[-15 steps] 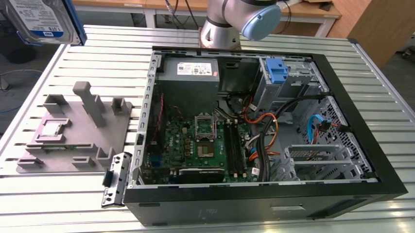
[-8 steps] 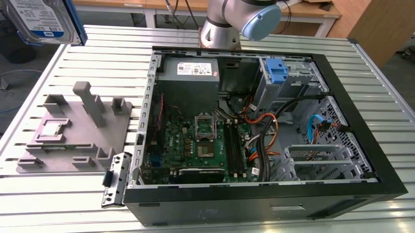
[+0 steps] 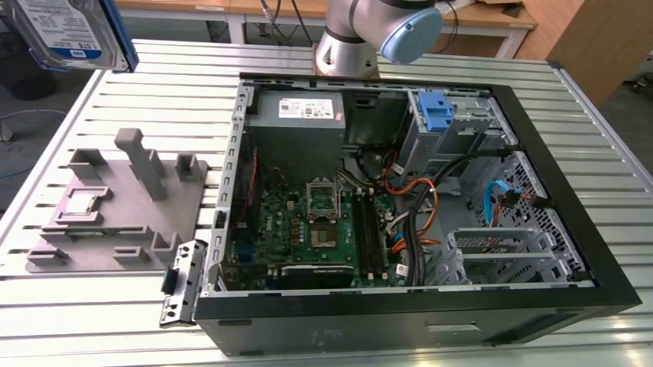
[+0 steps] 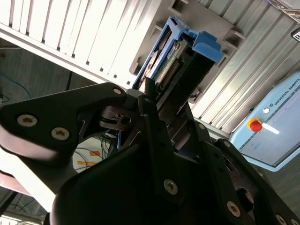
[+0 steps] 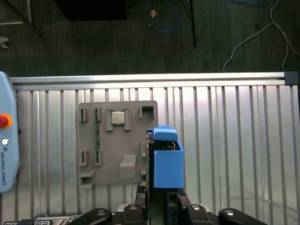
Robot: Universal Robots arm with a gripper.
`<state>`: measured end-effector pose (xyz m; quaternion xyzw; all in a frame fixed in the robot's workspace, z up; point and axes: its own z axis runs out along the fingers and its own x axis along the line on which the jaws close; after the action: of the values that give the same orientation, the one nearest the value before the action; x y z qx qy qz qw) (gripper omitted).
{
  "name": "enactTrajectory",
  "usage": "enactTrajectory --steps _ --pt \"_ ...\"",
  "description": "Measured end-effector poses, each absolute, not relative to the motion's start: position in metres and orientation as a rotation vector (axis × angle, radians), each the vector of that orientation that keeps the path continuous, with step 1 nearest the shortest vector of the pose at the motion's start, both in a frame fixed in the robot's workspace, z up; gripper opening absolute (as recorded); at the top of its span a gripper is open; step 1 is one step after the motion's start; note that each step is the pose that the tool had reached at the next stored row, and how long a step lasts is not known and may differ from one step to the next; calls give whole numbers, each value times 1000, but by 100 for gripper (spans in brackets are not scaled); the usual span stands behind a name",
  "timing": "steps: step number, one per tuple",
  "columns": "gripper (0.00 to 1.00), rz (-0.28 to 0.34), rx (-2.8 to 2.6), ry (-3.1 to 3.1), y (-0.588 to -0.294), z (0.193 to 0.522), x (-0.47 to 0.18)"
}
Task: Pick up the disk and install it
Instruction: 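Pick up the disk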
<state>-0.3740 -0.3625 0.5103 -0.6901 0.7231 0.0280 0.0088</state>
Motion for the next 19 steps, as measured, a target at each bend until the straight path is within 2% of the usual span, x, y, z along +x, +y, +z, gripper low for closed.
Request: enactTrajectory --steps 19 --pt "35 87 -2156 2259 -362 510 -366"
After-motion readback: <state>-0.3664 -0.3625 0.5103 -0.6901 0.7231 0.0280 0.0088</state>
